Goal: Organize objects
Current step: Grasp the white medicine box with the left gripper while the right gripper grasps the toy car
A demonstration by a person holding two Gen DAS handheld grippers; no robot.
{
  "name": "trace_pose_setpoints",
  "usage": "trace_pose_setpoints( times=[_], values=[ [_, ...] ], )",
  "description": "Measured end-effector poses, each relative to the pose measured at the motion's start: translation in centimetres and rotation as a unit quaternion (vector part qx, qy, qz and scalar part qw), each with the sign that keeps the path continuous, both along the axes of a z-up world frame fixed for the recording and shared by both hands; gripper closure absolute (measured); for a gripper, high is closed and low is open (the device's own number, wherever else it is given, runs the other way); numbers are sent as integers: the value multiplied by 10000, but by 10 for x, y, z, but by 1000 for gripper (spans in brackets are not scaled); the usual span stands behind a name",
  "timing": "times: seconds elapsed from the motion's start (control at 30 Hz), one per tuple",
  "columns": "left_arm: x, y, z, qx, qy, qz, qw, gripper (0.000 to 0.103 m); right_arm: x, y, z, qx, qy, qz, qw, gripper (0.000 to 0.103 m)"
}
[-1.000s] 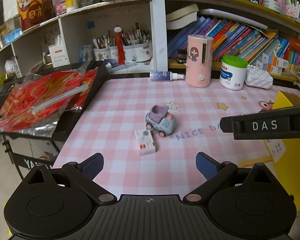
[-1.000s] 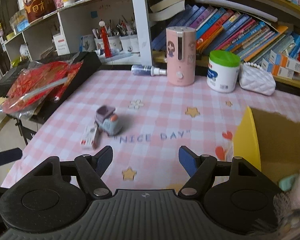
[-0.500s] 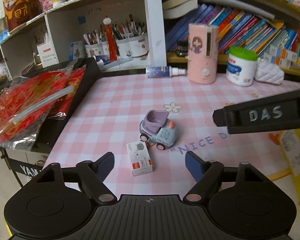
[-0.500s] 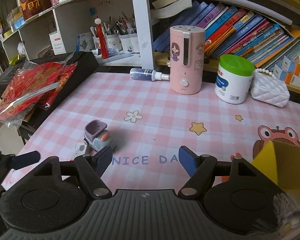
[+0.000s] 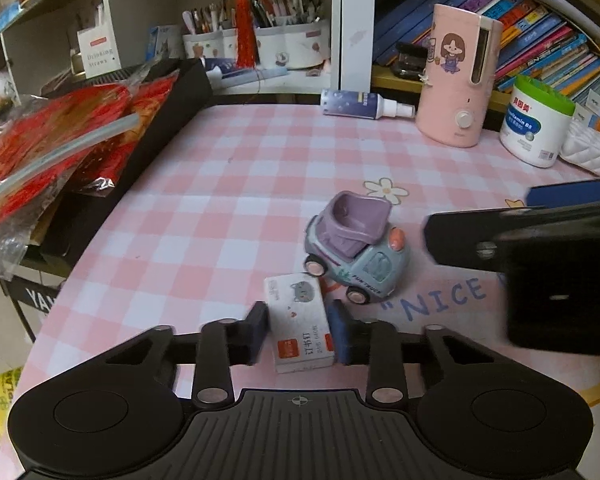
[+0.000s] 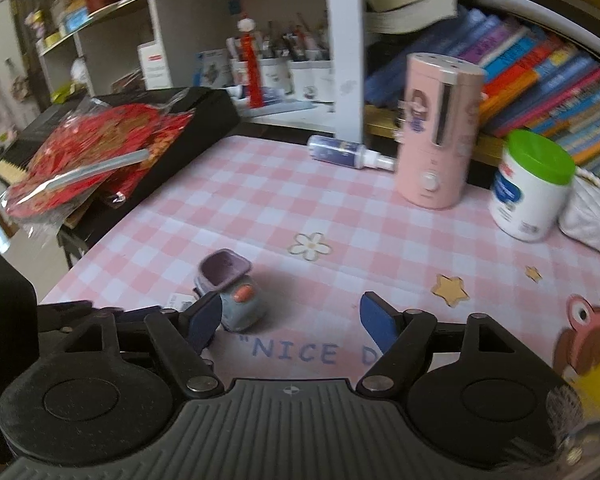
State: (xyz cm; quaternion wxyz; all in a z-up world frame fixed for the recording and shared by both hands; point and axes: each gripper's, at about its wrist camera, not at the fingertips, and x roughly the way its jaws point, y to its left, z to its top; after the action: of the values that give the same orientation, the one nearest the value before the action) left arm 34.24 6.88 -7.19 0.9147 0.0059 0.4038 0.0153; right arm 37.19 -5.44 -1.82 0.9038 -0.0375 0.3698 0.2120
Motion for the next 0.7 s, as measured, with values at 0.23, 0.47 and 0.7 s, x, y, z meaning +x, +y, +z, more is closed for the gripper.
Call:
trace_pose_setpoints(
  times=[0.23, 0.47, 0.7],
  values=[
    [-20, 24, 5, -62, 111, 347, 9993, 75, 16, 29, -6, -33, 1, 496, 9988, 24],
    [-50, 48, 21, -286, 98, 660, 9974, 75, 37, 64, -33, -485, 206, 1014, 9935, 23],
    [-68, 55, 38, -385, -19, 740, 9965, 75, 51, 75, -58, -637, 406, 1079, 9913, 43]
  ],
)
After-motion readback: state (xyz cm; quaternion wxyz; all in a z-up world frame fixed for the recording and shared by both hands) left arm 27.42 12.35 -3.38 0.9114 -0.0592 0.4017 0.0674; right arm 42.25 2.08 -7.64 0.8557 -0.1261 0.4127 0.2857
